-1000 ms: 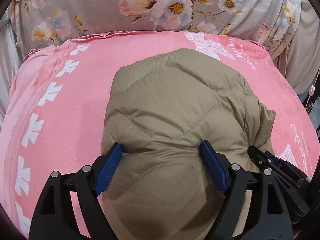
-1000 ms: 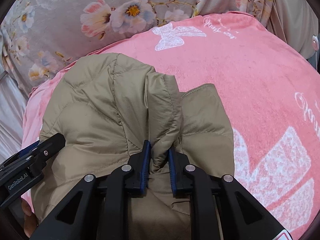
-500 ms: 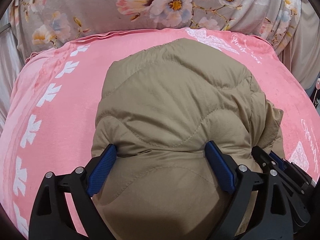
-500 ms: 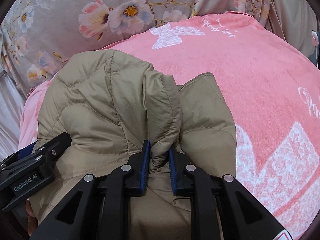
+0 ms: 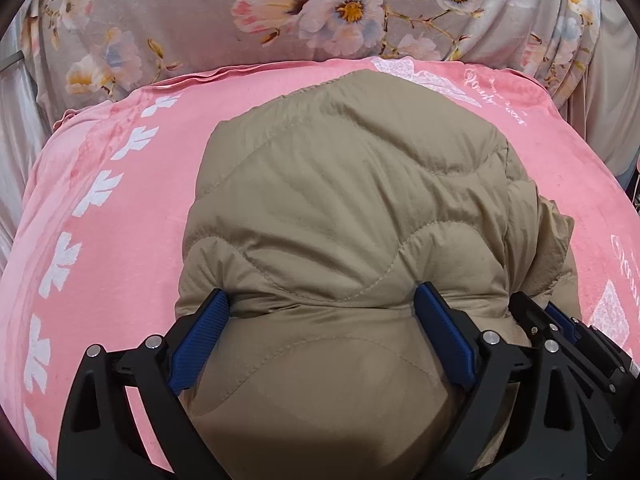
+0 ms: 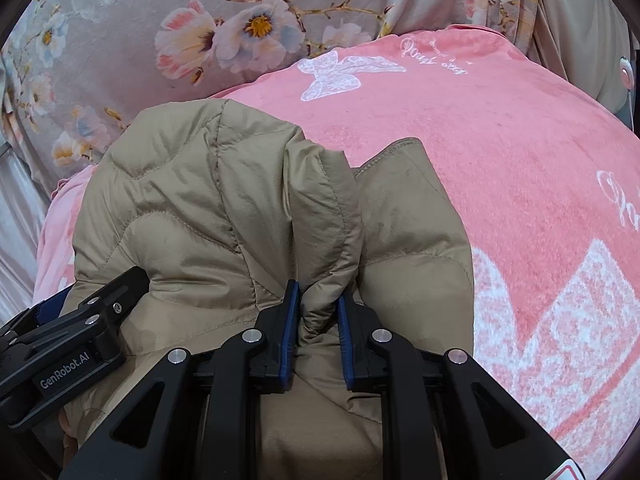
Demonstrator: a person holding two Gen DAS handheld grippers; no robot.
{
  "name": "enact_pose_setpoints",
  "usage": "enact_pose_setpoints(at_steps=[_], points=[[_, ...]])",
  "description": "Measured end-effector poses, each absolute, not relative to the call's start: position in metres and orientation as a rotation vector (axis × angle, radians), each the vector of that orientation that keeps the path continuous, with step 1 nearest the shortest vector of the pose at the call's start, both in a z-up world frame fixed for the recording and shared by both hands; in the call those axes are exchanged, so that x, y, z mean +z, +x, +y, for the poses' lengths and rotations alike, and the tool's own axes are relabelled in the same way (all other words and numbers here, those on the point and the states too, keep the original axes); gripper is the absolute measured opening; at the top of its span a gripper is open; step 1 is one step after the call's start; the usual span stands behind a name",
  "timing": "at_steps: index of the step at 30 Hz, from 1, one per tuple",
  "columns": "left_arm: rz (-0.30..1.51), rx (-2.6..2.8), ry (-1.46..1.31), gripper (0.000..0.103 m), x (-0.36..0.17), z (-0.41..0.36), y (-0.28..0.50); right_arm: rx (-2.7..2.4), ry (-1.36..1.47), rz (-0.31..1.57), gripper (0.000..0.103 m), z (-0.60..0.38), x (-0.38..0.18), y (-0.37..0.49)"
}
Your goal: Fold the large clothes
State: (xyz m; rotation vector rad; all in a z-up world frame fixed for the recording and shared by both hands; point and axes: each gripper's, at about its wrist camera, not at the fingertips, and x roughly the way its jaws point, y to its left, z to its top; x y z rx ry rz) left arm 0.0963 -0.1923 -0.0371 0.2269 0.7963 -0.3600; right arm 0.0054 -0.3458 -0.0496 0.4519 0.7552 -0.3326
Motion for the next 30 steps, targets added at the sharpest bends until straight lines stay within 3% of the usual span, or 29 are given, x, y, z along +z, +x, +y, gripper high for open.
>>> enact_pose_setpoints(at_steps=[30], points=[[0.758,-0.328,0.245,0.097,-0.0447,-0.2023,0.1017,-0.337,0.449,0.742,0.015,-0.3504,-0.0515,0.0042]])
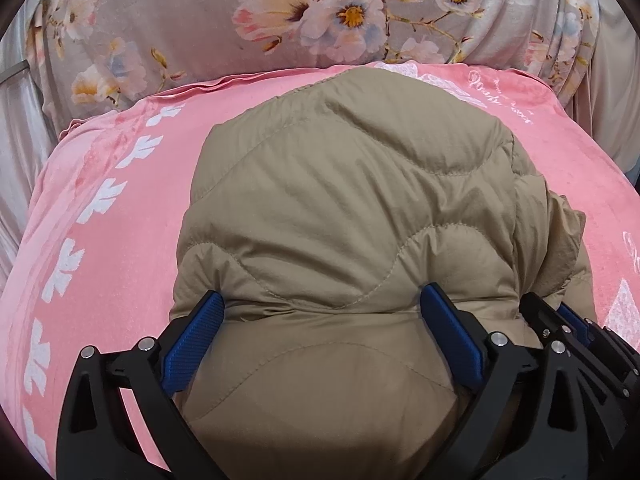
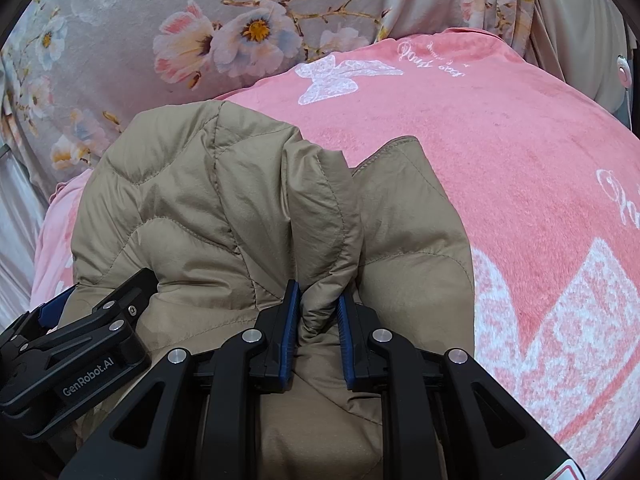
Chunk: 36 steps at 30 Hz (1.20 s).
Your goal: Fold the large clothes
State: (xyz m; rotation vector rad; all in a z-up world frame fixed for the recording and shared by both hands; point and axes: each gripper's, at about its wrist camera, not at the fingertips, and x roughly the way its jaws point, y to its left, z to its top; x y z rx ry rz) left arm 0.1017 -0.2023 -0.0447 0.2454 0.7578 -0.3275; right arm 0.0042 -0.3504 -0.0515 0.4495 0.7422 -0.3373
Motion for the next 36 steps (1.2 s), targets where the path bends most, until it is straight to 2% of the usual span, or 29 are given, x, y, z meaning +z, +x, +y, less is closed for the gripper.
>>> enact_pose_setpoints(at_steps=[10,11,12,14,17,25,30,35,36], points=[[0.8,-0.364,0.194,0.097,-0.034,-0.189,0.102,-0.311,0.466,0.77,0.02,-0.354,-0.045,0.0],[0.813,-0.374,0.17,0.096,-0.03,-0.182,0.099,-0.315,0.474,0.778,0.029,-0.355,-0.038,-0.005],[0.831,-0.395,0.12,0.096,-0.022,-0.169,0.098,-0.328,0.483,0.777,0.046,-0.358,-0.03,-0.013],[0.857,-0.436,0.017,0.096,-0.009,-0.142,0.096,-0.338,0.509,0.738,0.065,-0.363,-0.017,-0.031],[0.912,-0.471,-0.114,0.098,0.001,-0.101,0.101,-0.331,0.576,0.701,0.072,-0.381,-0.009,-0.06],[1.138,-0.657,-0.429,0.098,-0.055,-0.059,0.111,-0.217,0.921,0.773,0.073,-0.415,-0.065,-0.074],[1.134,-0.707,-0.455,0.098,-0.066,-0.072,0.108,-0.143,1.033,0.76,0.074,-0.416,-0.082,-0.068],[1.132,-0.73,-0.402,0.098,-0.063,-0.082,0.108,-0.121,1.024,0.755,0.074,-0.413,-0.083,-0.057],[1.127,-0.729,-0.386,0.098,-0.061,-0.084,0.107,-0.121,1.003,0.766,0.072,-0.41,-0.081,-0.05]])
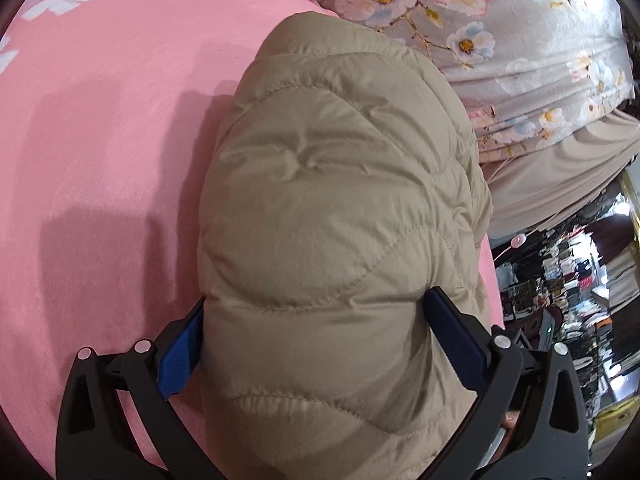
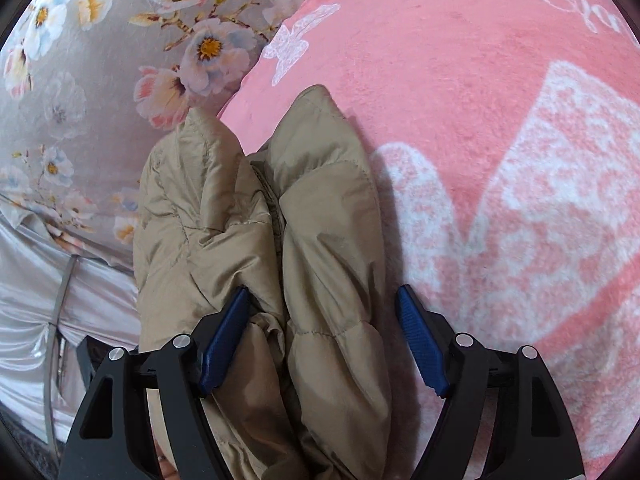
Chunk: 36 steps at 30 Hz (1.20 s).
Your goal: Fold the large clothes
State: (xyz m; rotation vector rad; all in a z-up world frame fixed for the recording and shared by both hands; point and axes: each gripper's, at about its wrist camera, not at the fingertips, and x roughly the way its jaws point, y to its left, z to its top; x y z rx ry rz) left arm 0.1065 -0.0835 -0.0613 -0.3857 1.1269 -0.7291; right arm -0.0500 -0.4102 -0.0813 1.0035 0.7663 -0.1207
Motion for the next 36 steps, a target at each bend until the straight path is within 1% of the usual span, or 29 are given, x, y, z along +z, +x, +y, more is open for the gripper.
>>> enact_pose_setpoints(at_steps=[1,2,3,4,5,6,9,10,15,24,31,36], points=[[1.121,-0.728,-0.371,0.098,-0.06,-0.084,0.105,-0.115,0.993,0.771,0.065,-0.409,-0.081,-0.047],[1.107,-0.719,-0.337,0.098,-0.055,-0.088,0.102,-0.077,1.003,0.775,0.054,-0.405,-0.083,-0.04],[1.088,-0.707,-0.307,0.095,-0.051,-0.09,0.099,-0.06,1.026,0.776,0.046,-0.404,-0.086,-0.036],[1.066,-0.696,-0.275,0.091,-0.045,-0.092,0.096,-0.055,1.029,0.772,0.041,-0.402,-0.087,-0.034],[1.05,-0.687,-0.251,0.088,-0.041,-0.093,0.094,-0.053,1.011,0.769,0.032,-0.4,-0.084,-0.031],[1.025,-0.678,-0.217,0.084,-0.034,-0.095,0.092,-0.068,0.968,0.766,0.026,-0.395,-0.077,-0.028],[0.941,-0.649,-0.113,0.076,-0.013,-0.101,0.085,-0.134,0.813,0.756,0.019,-0.377,-0.053,-0.022],[0.916,-0.643,-0.086,0.073,-0.007,-0.102,0.085,-0.147,0.784,0.747,0.018,-0.373,-0.047,-0.021],[0.771,-0.628,0.013,0.068,0.029,-0.106,0.088,-0.2,0.64,0.648,0.016,-0.352,-0.009,-0.011],[0.586,-0.575,0.072,0.067,0.085,-0.092,0.127,-0.177,0.513,0.528,0.016,-0.328,0.048,0.047],[0.498,-0.55,0.059,0.067,0.099,-0.064,0.181,-0.124,0.421,0.497,0.016,-0.294,0.073,0.114],[0.495,-0.527,0.062,0.067,0.084,-0.044,0.229,-0.097,0.413,0.529,0.016,-0.277,0.06,0.168]])
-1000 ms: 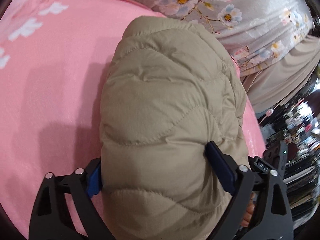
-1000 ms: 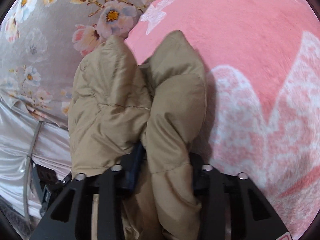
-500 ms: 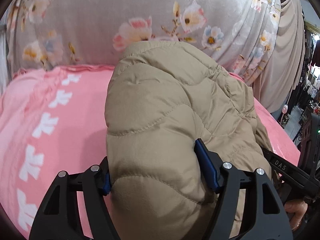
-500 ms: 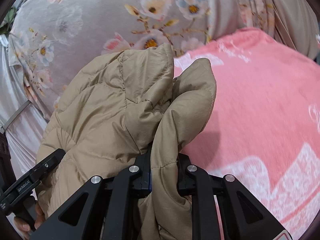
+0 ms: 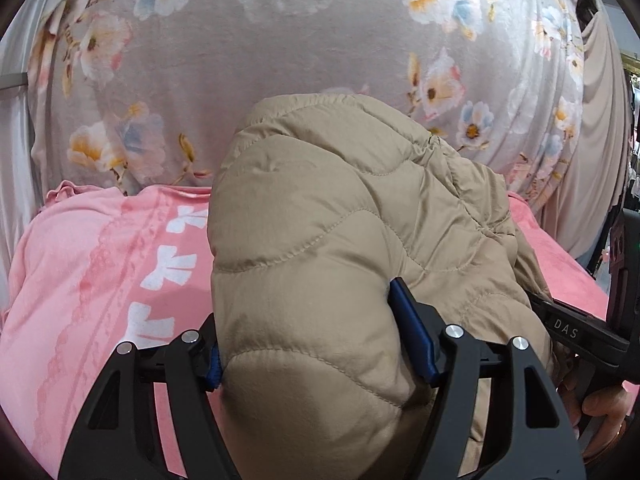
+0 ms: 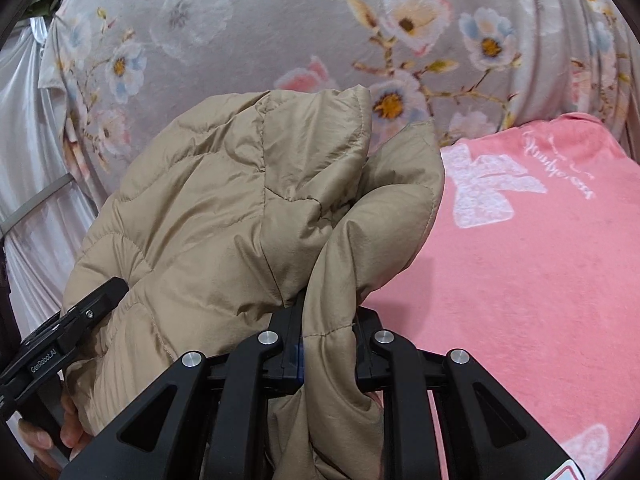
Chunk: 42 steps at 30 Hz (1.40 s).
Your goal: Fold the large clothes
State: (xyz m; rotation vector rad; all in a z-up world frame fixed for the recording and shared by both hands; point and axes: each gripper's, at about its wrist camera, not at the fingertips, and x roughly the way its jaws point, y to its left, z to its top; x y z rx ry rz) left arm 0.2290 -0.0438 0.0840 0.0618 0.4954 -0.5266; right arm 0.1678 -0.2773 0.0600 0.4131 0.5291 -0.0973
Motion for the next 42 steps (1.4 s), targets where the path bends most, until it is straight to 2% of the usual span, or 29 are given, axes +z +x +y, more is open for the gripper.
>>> enact_pose_setpoints(at_steps=[10,22,26,27,29,34,35,36,39,42], points=[[0.579,-0.465,0.061,0.067,0.012,-0.017,0.296,-0.064,0.395,0.651,0.016,-0.253,0.0,0.239],[0.598,-0.427,0.066,0.075,-0.016,-0.013,0.301,-0.091,0.361,0.735,0.021,-0.249,-0.042,0.254],[0.603,-0.375,0.072,0.086,-0.016,-0.012,0.3,-0.095,0.363,0.734,0.033,-0.252,-0.044,0.248],[0.599,-0.345,0.088,0.09,-0.015,-0.013,0.297,-0.101,0.364,0.736,0.041,-0.254,-0.042,0.244],[0.601,-0.318,0.116,0.09,-0.013,-0.013,0.291,-0.124,0.366,0.738,0.051,-0.259,-0.038,0.235],[0.649,-0.254,0.143,0.09,0.003,-0.007,0.274,-0.161,0.362,0.707,0.051,-0.27,-0.011,0.194],[0.662,-0.234,0.142,0.09,0.01,-0.005,0.268,-0.168,0.344,0.7,0.048,-0.269,-0.001,0.185],[0.665,-0.221,0.137,0.089,0.018,-0.003,0.263,-0.166,0.315,0.689,0.037,-0.265,0.01,0.178],[0.645,-0.198,0.124,0.089,0.049,-0.004,0.251,-0.154,0.214,0.666,0.017,-0.243,0.04,0.17],[0.642,-0.191,0.109,0.089,0.076,-0.013,0.249,-0.097,0.185,0.661,0.011,-0.22,0.059,0.18]])
